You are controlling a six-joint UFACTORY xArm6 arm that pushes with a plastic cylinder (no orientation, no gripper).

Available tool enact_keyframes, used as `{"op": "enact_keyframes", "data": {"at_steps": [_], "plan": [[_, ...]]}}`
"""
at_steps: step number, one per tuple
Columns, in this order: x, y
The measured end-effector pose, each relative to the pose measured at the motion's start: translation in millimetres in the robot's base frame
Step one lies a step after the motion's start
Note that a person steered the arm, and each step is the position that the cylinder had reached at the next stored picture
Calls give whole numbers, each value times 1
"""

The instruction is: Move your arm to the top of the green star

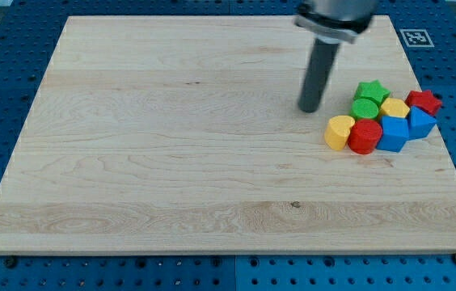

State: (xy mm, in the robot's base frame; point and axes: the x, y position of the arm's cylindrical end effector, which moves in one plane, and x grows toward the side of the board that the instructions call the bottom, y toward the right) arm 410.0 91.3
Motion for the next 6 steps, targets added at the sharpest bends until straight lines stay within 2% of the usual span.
{"op": "enact_keyframes", "data": {"at_steps": [1, 3, 4, 5, 6], "plan": [[5, -48], [35, -61], [8, -83], [-58, -96], [-93, -28]]}}
